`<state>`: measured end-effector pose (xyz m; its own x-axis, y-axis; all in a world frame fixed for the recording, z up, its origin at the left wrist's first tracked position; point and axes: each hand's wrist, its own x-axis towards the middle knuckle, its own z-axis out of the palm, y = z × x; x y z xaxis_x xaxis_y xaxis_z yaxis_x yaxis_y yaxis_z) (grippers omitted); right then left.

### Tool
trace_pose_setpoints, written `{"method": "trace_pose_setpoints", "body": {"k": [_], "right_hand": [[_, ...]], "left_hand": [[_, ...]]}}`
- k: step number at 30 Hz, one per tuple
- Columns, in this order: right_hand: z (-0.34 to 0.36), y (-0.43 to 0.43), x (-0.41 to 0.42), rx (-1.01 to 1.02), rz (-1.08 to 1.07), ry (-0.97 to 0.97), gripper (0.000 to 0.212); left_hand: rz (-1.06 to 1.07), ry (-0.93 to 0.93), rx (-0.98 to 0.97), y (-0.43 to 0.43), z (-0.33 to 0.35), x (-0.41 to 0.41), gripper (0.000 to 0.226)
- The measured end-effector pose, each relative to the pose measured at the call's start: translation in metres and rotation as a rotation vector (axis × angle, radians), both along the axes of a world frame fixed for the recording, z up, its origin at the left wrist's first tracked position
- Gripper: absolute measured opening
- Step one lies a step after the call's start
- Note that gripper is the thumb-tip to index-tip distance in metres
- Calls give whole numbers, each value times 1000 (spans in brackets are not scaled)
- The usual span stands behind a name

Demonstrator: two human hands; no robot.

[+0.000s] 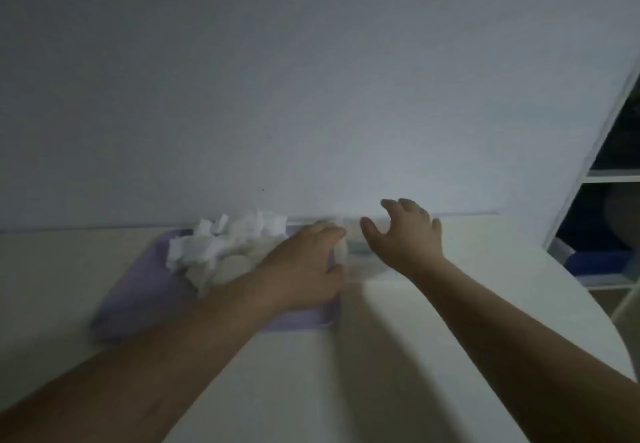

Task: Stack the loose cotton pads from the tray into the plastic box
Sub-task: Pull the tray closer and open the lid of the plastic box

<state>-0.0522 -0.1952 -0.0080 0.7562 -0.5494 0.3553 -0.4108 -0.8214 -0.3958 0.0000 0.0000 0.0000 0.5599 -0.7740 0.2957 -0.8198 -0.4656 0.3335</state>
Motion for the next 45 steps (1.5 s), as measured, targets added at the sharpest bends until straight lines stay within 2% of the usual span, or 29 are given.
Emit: {"method": "trace_pose_setpoints", "body": {"k": [3, 8, 11, 14, 17, 21, 26, 29, 31, 33, 34, 36, 38, 40, 42, 45], "right_hand": [[-23, -13, -6, 130, -166, -57, 65], [-42, -28, 4, 268, -133, -353, 57], [-55, -33, 10, 382, -130, -480, 58], [-59, -35, 16, 467, -137, -521, 71], [-60, -39, 19, 504, -128, -541, 78], [-65, -44, 19, 533, -137, -574, 68], [-66, -43, 16, 615, -93, -677, 60], [-67, -44, 17, 511, -144, -604, 55], [-64, -42, 15, 220, -150, -551, 52], [-67, -39, 16, -102, -45, -537, 42], [-67, -35, 16, -183, 36, -537, 34], [-68, -23, 13, -204, 174, -526, 22], [-67, -16, 11, -130, 251, -466, 28], [-66, -14, 10, -107, 289, -385, 33], [-67, -11, 12, -133, 338, -345, 25], [-69, -4, 11, -167, 346, -351, 14]], "left_hand": [[-33, 25, 52, -19, -19, -2, 75], [25, -47, 156, -67, -31, 13, 78], [95, -202, 166, -88, -38, 23, 71], [147, -351, 157, -100, -38, 31, 58], [129, -420, 185, -107, -35, 33, 47], [124, -420, 209, -111, -33, 35, 43], [141, -305, 193, -109, -4, 41, 56], [200, -111, 2, -109, 24, 59, 50], [275, 12, -169, -110, 35, 78, 41], [350, 130, -286, -112, 34, 96, 33], [375, 189, -316, -112, 30, 103, 34], [401, 309, -322, -108, 20, 110, 50], [407, 388, -300, -101, 10, 109, 61], [393, 358, -238, -91, 2, 106, 59], [362, 338, -203, -77, -2, 99, 59], [297, 293, -177, -44, -4, 89, 39]]}}
